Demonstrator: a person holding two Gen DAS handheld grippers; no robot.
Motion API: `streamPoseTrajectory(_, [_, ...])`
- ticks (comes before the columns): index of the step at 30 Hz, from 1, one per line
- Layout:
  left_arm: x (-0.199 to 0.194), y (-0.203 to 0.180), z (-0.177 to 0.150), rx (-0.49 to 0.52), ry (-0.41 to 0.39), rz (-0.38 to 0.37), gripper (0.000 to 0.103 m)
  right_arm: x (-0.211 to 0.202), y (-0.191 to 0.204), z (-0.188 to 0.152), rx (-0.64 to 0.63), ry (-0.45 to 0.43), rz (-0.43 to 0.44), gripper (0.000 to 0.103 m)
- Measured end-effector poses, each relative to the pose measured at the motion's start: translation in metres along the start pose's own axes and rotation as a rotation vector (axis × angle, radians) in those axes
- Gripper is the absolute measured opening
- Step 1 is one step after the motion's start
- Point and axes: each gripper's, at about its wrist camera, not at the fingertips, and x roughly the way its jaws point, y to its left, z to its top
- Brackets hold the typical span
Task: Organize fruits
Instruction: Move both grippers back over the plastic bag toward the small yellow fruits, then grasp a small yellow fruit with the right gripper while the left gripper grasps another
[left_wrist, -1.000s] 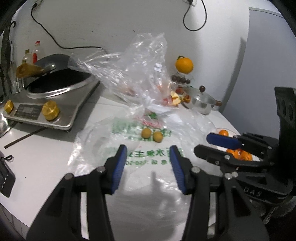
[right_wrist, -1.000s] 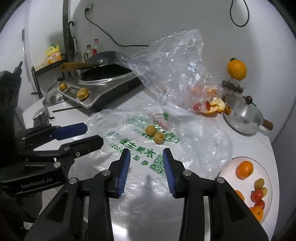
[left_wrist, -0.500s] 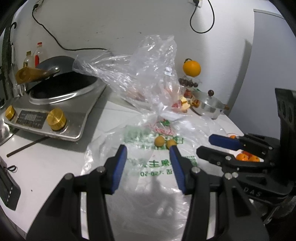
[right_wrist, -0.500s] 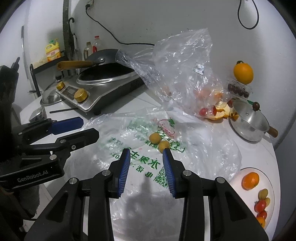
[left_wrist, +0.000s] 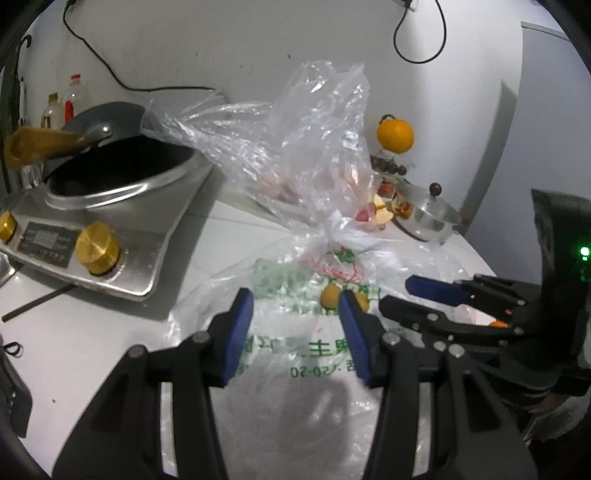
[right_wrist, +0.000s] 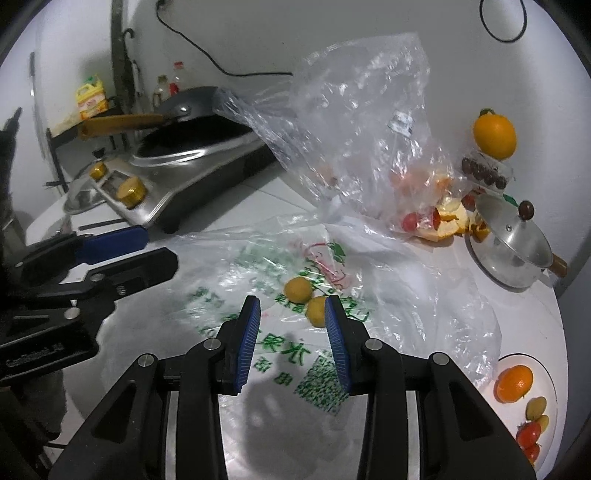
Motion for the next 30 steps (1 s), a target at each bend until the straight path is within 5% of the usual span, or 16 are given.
streamPoseTrajectory(25, [0.043, 0.012, -0.001, -0.013, 0.078, 0.013, 0.050, 0.070, -0.020, 0.000, 0.060, 0.121, 0.002, 0.038])
streamPoseTrajectory(30, [0.049, 0.006, -0.001, 0.001, 0.088, 0.012, 0.050, 0.072, -0.022, -0.004, 0.057, 0.127, 0.009, 0.027])
